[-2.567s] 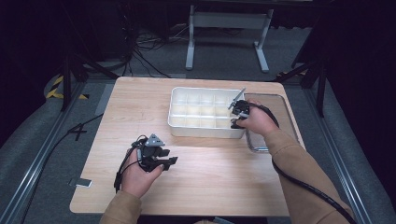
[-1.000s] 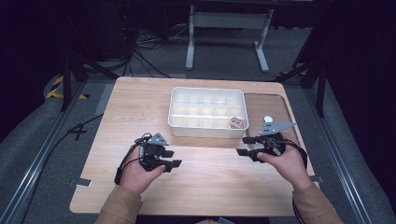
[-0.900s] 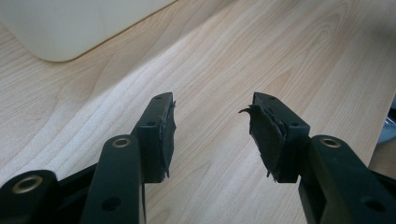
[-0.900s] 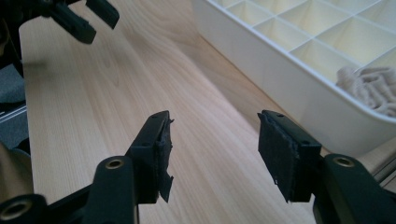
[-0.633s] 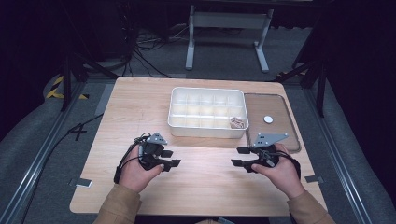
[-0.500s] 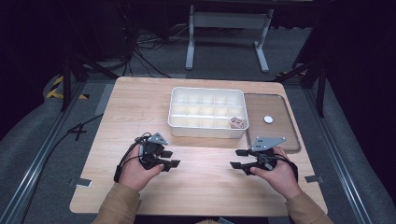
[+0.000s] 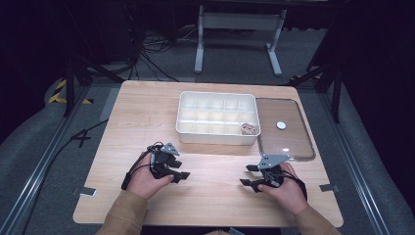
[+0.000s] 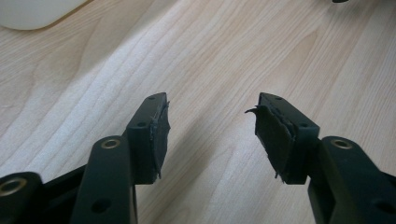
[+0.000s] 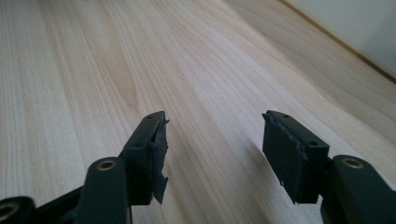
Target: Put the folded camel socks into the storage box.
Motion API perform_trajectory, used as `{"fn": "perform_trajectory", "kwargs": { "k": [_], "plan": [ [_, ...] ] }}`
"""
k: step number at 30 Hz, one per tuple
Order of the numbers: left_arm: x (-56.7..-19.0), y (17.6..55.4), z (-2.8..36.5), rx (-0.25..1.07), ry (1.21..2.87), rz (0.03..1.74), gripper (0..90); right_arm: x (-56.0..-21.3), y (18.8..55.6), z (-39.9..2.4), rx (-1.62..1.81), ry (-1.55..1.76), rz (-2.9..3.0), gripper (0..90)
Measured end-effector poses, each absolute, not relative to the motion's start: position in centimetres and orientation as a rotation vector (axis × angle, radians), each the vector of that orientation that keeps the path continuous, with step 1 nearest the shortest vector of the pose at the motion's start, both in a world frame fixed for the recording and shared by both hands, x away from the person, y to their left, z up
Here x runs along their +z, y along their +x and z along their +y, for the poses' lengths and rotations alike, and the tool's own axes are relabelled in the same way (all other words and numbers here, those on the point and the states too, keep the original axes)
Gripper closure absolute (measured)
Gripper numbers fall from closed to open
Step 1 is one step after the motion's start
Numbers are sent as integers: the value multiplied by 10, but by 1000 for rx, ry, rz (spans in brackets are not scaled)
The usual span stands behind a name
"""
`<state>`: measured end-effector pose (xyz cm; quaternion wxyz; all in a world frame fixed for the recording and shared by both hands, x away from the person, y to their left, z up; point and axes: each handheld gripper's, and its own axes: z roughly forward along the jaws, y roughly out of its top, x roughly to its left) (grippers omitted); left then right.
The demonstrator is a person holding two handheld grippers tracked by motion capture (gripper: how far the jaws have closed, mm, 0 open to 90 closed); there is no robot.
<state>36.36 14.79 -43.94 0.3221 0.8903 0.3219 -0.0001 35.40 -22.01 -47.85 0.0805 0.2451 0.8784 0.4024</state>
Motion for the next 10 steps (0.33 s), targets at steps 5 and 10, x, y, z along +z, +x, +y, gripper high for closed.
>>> {"fn": "perform_trajectory", "kwargs": {
  "k": [5,10],
  "plan": [
    [-442,363,146,-2,2364,827,444,-483,352,-215,1207,707,2631,396],
    [-446,363,144,5,2382,813,423,-484,352,-211,1211,680,2626,374]
  ]
}}
